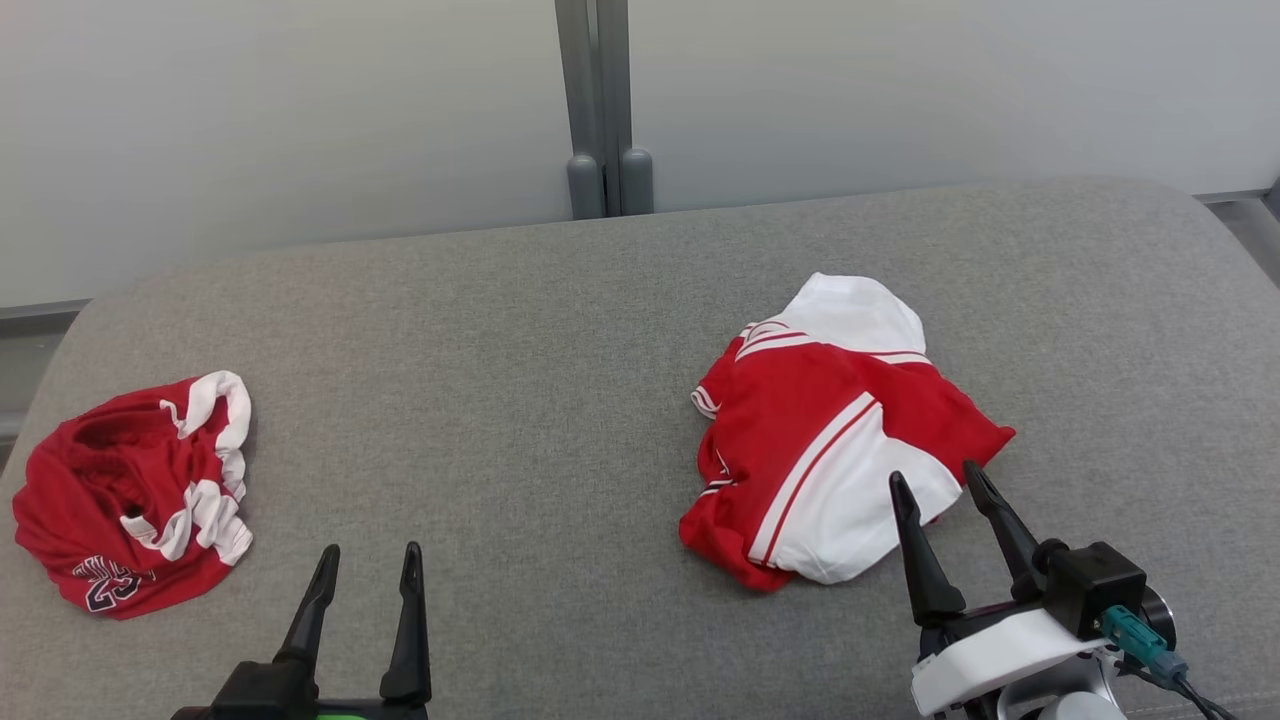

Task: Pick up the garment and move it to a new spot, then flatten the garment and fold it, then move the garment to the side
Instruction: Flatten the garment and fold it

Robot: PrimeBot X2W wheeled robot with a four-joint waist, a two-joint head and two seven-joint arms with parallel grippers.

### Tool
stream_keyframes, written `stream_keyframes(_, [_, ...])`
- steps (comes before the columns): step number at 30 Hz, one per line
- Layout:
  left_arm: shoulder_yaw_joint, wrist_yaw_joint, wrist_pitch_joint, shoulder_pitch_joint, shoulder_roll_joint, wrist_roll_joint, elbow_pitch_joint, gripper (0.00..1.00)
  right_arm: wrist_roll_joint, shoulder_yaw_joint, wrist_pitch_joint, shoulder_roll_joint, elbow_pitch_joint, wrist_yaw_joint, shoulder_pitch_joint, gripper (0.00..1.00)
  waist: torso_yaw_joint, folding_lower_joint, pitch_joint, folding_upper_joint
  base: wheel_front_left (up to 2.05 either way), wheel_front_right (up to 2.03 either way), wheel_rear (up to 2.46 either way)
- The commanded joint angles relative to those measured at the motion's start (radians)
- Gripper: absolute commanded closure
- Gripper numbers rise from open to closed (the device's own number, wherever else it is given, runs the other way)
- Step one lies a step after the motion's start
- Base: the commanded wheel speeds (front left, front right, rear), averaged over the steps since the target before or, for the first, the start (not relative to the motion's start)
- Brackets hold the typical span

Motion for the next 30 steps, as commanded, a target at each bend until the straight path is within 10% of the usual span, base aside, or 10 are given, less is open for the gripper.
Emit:
stream_keyframes(1, [-0.001, 0.005, -0.001, -0.005, 0.000, 0.006, 0.001, 0.00, -0.002, 0.000, -0.003, -0.002, 0.001, 0.000, 0.008, 0.00, 0.001, 0.0000, 0.000, 0.0000, 0.00, 0.00, 0.00])
stream_keyframes(17, [-0.087, -0.002, -0.001, -0.050, 0.000, 0.051, -0.019, 0.00, 0.164, 0.007, -0.003, -0.002, 0.127, 0.000, -0.143, 0.00, 0.050, 0.0000, 0.083, 0.0000, 0.00, 0.00, 0.00])
stream_keyframes(30, [-0.188, -0.007, -0.001, -0.191, 0.000, 0.038, -0.043, 0.00, 0.416, 0.229, 0.075, -0.231, 0.504, 0.000, -0.524, 0.00, 0.122, 0.0000, 0.293, 0.0000, 0.00, 0.00, 0.00])
